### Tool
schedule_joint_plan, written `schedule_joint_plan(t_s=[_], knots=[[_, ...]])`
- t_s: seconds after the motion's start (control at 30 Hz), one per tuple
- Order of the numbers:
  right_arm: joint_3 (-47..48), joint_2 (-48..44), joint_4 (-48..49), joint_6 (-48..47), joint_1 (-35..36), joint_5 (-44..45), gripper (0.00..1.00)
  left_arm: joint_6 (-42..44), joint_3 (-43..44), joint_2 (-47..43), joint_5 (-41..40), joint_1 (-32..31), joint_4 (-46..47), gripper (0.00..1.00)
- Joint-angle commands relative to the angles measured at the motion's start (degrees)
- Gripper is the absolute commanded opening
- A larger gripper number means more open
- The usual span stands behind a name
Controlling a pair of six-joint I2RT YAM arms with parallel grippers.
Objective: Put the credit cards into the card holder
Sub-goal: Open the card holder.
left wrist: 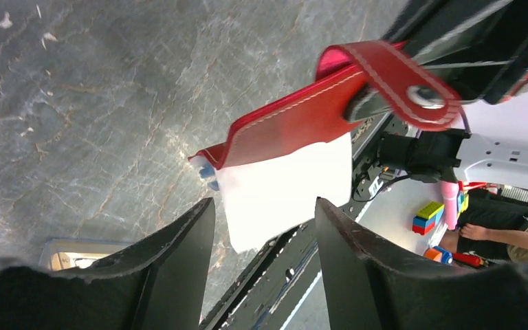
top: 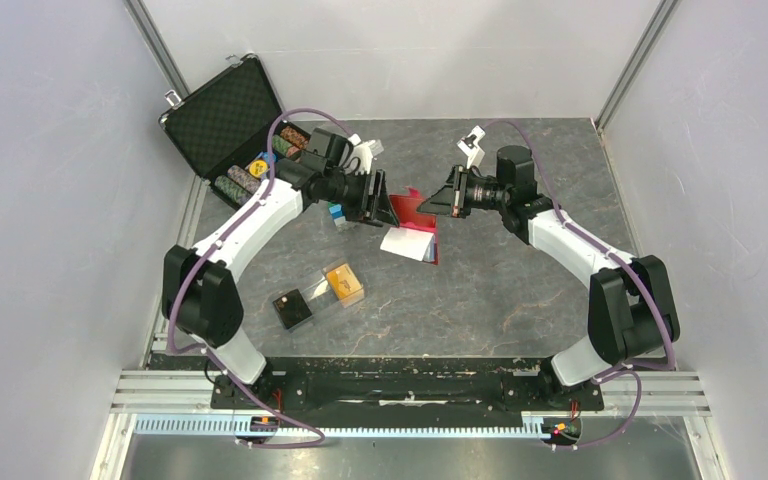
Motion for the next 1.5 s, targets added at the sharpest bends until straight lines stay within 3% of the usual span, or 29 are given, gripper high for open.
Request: schedule_joint_plan(t_s=[0.0, 0.13, 0.3, 0.5, 0.7, 0.87, 1.07, 1.2, 1.37, 1.47], knots=[[0.7, -0.3, 1.1, -0.4, 0.1, -0.3, 0.00, 3.5, -1.1, 1.8, -0.7, -1.1, -1.2, 0.61], [1.0, -0.3, 1.0, -0.3, 0.2, -0.3, 0.00, 3.5, -1.6, 3.1, -0.1, -2.4, 0.0, 0.61], [1.2, -0.2, 1.2, -0.3, 0.2, -0.3, 0.00, 2.7, -1.9, 4.1, 1.8, -2.7, 1.7, 0.51], [1.6, -0.1, 2.0, 0.5, 0.2, -0.6, 0.00, 0.9, -3.8, 3.9, 3.5, -2.8, 5.0, 0.51], [1.7, 0.0, 2.9, 1.4, 0.1, -0.8, 0.00, -0.2, -5.2, 2.0, 2.7, -2.7, 6.9, 0.42], [2.1, -0.1, 4.1, 2.8, 0.1, -1.2, 0.00, -0.8, -6.9, -0.7, -5.7, -2.7, 7.6, 0.57], [2.2, -0.6, 5.9, 4.7, 0.0, -1.8, 0.00, -1.7, -9.5, -1.4, -8.5, -2.6, 11.1, 0.60], [1.9, -0.8, 6.9, 5.5, 0.0, -1.8, 0.00, -2.2, -10.7, -1.9, -5.9, -2.6, 14.5, 0.55], [1.5, -0.7, 7.1, 5.5, 0.1, -1.5, 0.00, -3.1, -12.0, -4.3, -2.0, -2.6, 18.7, 0.42], [1.5, -0.3, 7.4, 5.5, 0.1, -1.6, 0.00, -3.5, -13.5, -6.1, -0.2, -2.6, 21.7, 0.40]])
